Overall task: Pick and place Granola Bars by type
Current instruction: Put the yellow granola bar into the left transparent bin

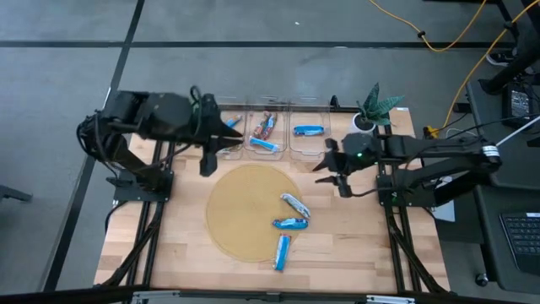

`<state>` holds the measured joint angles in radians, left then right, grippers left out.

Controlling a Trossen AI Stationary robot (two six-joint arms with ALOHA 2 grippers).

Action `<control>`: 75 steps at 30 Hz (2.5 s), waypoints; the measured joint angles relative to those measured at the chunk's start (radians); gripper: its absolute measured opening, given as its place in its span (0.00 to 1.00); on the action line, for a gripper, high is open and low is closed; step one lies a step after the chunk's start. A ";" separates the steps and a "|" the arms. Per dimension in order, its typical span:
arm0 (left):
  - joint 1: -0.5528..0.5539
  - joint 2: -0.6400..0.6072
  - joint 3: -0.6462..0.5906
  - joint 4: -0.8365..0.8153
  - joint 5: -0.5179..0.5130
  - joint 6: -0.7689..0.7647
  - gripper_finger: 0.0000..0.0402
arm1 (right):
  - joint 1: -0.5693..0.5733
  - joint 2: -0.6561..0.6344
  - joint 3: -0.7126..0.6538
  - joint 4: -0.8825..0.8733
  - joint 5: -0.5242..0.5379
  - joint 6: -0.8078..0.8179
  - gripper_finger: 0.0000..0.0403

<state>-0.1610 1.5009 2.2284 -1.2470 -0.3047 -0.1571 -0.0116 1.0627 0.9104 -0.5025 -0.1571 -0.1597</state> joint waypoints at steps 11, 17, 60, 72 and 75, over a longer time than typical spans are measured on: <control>-0.183 -0.036 0.000 -0.118 -0.216 -0.092 0.14 | 0.003 0.267 0.000 0.009 -0.108 0.327 0.81; -0.240 -0.059 0.000 -0.154 -0.225 -0.083 0.13 | 0.017 0.413 0.000 0.064 -0.101 0.532 0.85; -0.408 -0.124 0.000 -0.206 -0.309 -0.078 0.11 | 0.086 0.677 0.008 0.177 -0.083 0.727 0.04; -0.406 -0.120 -0.011 -0.321 -0.446 -0.226 0.10 | 0.086 0.677 0.209 -0.152 -0.052 0.600 0.03; -0.406 -0.124 -0.047 -0.321 -0.473 -0.241 0.10 | 0.086 0.677 0.288 -0.238 -0.009 0.567 0.04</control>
<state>-0.5674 1.3770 2.1815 -1.5684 -0.7775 -0.3978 0.0746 1.7401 1.1986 -0.7402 -0.1664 0.4069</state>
